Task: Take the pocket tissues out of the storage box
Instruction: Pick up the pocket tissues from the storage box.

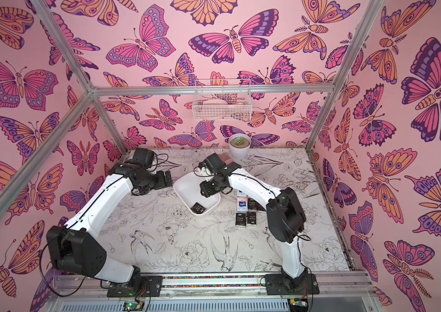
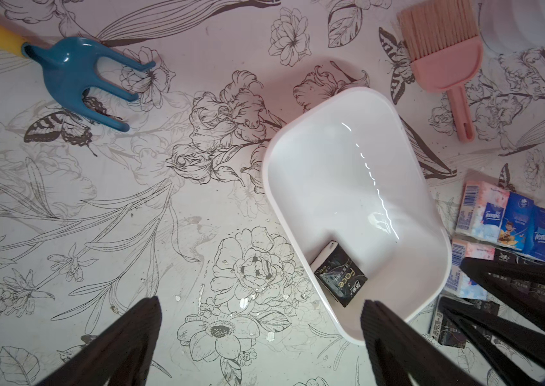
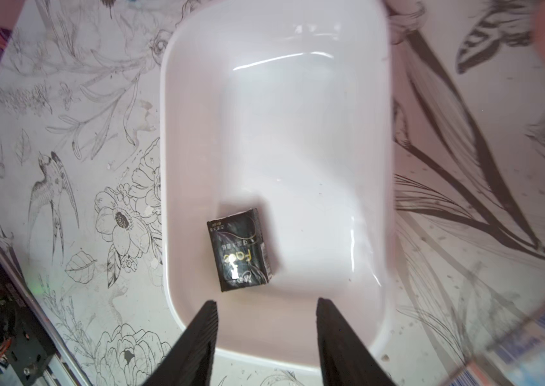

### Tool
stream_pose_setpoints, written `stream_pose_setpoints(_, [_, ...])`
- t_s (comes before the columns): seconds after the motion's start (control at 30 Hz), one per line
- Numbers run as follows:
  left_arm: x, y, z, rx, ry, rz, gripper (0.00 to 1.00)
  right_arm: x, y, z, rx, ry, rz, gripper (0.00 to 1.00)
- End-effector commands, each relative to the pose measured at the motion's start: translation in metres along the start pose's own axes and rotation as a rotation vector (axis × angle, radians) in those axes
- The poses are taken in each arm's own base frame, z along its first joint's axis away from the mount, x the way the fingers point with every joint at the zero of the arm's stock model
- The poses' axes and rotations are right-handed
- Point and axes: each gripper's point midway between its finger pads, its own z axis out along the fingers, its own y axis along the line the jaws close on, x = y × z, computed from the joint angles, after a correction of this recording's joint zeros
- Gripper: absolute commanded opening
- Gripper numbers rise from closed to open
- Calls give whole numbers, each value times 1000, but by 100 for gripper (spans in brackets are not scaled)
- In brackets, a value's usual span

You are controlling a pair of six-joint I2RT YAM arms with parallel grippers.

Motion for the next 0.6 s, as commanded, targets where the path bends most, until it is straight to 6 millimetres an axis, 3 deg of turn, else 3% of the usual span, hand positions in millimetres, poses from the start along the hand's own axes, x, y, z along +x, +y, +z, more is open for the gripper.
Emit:
stream_pose_setpoints(0.0, [6,14,-9,-24,-4,-20,100,29,21,18,-41,181,-99,53])
stream_pose_setpoints(0.13, [6,18,-13,-27,-13,-22,100,37,22,43,-20,255,-111,55])
stream_pose_setpoints(0.4, [5,24,-18,-30,-20,-29,100,65,20,71,-11,364,-117,61])
stream_pose_setpoints(0.57, [4,23,-19,-22,-23,-31,100,68,7,92,67,393,-94,61])
